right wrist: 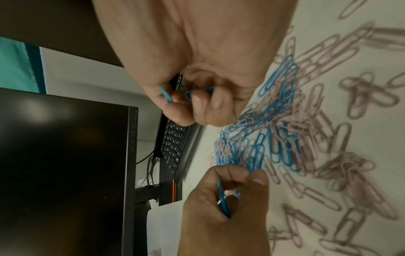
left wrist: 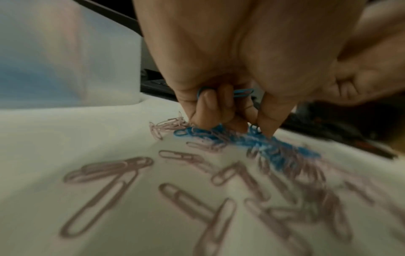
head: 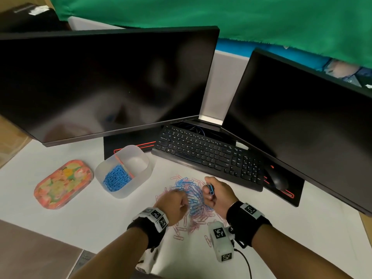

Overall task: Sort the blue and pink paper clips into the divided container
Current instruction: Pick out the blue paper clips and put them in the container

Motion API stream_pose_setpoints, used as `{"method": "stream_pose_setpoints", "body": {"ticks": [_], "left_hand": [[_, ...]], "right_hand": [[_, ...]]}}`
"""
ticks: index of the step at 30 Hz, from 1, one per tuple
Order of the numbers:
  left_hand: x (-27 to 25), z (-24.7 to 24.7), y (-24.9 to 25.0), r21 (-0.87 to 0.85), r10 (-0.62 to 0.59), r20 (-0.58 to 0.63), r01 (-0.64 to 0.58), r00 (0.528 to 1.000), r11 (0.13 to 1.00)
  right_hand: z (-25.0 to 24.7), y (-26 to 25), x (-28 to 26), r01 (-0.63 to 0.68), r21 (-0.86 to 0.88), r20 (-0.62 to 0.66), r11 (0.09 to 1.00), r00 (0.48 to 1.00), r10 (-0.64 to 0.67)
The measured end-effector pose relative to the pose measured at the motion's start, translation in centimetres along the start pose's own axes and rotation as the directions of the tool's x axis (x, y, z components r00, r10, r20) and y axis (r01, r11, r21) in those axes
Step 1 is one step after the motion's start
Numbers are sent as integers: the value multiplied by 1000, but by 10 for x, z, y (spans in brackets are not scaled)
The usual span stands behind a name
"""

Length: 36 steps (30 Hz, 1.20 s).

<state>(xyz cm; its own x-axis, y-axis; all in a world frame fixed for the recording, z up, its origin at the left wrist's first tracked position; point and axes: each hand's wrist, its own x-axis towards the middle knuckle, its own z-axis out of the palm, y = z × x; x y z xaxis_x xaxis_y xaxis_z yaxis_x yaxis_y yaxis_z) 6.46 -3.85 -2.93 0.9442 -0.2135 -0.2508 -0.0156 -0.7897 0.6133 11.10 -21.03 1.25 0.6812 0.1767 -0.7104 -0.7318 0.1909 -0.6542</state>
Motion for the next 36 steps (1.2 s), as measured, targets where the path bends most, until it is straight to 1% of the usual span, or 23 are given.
{"method": "stream_pose_setpoints", "body": {"ticks": [1, 3, 5, 6, 7, 9, 10, 11, 13, 14, 15, 16, 17, 21, 24, 27, 31, 33, 34, 36], "left_hand": [[-2, -5, 1, -96, -52, -34, 49, 998, 994], [-8, -19, 2, -292, -162, -70, 135, 984, 947], [-14, -35, 0, -442, -247, -73, 190, 966, 877], [-17, -43, -2, -535, -290, -47, 222, 956, 815], [-19, -52, -3, -656, -340, -4, 254, 940, 710], [-26, -71, -8, -867, -429, 90, 283, 899, 411], [-31, -80, -12, -923, -454, 118, 267, 883, 278], [-36, -90, -16, -955, -466, 134, 240, 874, 174], [-46, -109, -27, -986, -474, 145, 169, 868, 7], [-51, -117, -33, -989, -477, 149, 137, 866, -59], [-54, -124, -39, -988, -488, 148, 114, 860, -99], [-57, -131, -45, -988, -511, 145, 100, 847, -114], [-59, -137, -50, -990, -549, 136, 95, 825, -103], [-63, -153, -62, -995, -704, 84, 101, 705, -18], [-62, -161, -66, -993, -746, 72, 116, 662, 7], [-57, -164, -68, -990, -764, 60, 137, 643, 37], [-52, -168, -65, -986, -764, 45, 153, 644, 71], [-49, -168, -64, -981, -769, 43, 172, 638, 88], [-48, -168, -63, -979, -773, 39, 178, 634, 97], [-44, -166, -60, -973, -775, 26, 195, 631, 126]], "right_hand": [[3, 0, 2, -17, 28, 31, 999, 999, 16], [14, -3, 3, -39, 44, 91, 998, 995, 35], [32, -7, 3, -32, 22, 152, 999, 988, 29], [42, -10, 2, -27, -2, 178, 1000, 984, 26], [53, -12, 2, -24, -26, 206, 999, 978, 29], [75, -13, 4, -29, -104, 241, 994, 969, 53], [85, -13, 7, -31, -157, 253, 987, 965, 70], [96, -12, 9, -33, -213, 268, 976, 959, 90], [119, -12, 11, -42, -325, 279, 945, 950, 138], [131, -13, 12, -46, -378, 276, 925, 948, 160], [143, -14, 14, -41, -427, 274, 903, 946, 172], [156, -14, 16, -27, -473, 279, 881, 944, 178], [169, -15, 18, -4, -515, 291, 857, 940, 180], [214, -18, 20, 78, -632, 323, 771, 931, 171], [238, -17, 21, 99, -664, 335, 741, 926, 177], [248, -16, 26, 120, -672, 346, 731, 923, 167], [244, -20, 26, 214, -661, 412, 719, 905, 109], [238, -22, 25, 222, -703, 389, 676, 915, 104], [232, -23, 25, 222, -709, 378, 670, 921, 94], [216, -26, 22, 200, -651, 372, 732, 925, 78]]}}
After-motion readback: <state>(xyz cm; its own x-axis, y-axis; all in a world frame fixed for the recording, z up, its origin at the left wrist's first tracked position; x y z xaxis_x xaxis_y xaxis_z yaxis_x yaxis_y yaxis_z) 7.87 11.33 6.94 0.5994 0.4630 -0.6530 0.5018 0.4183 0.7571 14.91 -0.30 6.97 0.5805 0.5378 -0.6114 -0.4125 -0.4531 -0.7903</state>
